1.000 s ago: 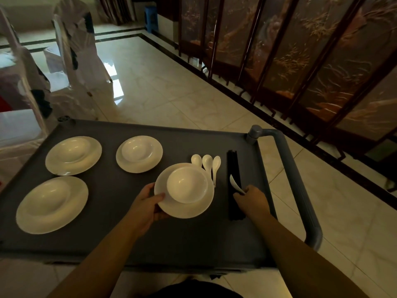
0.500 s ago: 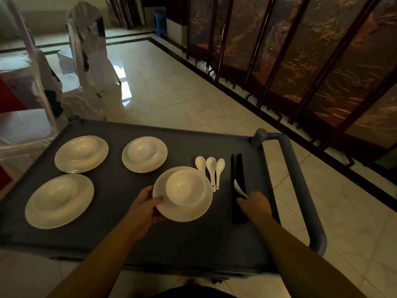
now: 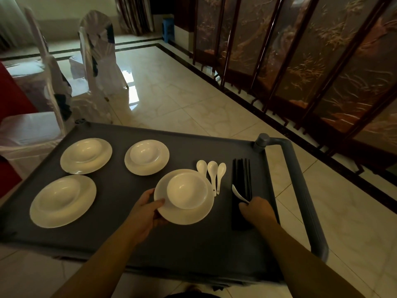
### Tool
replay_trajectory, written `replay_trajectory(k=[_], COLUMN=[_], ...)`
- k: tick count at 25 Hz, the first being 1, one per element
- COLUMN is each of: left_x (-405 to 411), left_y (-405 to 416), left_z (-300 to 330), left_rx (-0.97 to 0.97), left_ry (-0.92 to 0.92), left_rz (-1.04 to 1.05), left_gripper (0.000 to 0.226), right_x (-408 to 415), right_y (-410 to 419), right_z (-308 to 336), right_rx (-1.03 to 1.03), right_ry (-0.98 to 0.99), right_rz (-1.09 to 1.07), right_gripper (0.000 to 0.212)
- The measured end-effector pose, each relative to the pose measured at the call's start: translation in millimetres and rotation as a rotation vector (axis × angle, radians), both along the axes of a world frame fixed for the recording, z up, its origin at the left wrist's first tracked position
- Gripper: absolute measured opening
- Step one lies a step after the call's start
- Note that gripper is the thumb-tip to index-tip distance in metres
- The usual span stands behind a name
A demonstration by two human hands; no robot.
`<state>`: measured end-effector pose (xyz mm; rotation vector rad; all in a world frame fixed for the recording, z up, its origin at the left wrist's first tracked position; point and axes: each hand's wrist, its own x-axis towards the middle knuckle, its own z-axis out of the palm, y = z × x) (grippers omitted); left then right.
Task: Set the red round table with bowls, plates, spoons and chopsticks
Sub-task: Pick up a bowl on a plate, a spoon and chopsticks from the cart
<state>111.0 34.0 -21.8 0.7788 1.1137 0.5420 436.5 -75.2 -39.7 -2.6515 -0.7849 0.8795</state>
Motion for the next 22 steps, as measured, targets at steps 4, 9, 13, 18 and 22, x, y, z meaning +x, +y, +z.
replay_trajectory(k=[4, 9, 13, 18, 22], left_x=[3, -4, -21, -63, -115], left_y=[-4, -13, -25, -59, -100], left_z=[0, 7, 14, 24, 27], left_rx=[0.002, -0.003, 0.008, 0.038, 0.078], left_ry=[-0.002, -0.029, -0.042, -0.056, -0.052], left_rz=[0.029, 0.119, 0.238, 0.470, 0.680], left_gripper=[0.041, 0.036, 0.038, 0.033, 0.031], right_x=[-7, -24, -50, -106, -170], right_y=[3, 18, 38, 68, 89], right_z=[7, 30, 57, 79, 82], right_rx=[0.072, 0.302, 0.430, 0.445, 0.436], right_ry=[-0.008, 0.007, 0.204, 0.328, 0.433], right_rz=[0.028, 0.131, 0.267, 0.523, 0.706], right_gripper=[0.024, 0.023, 0.018, 0.013, 0.018])
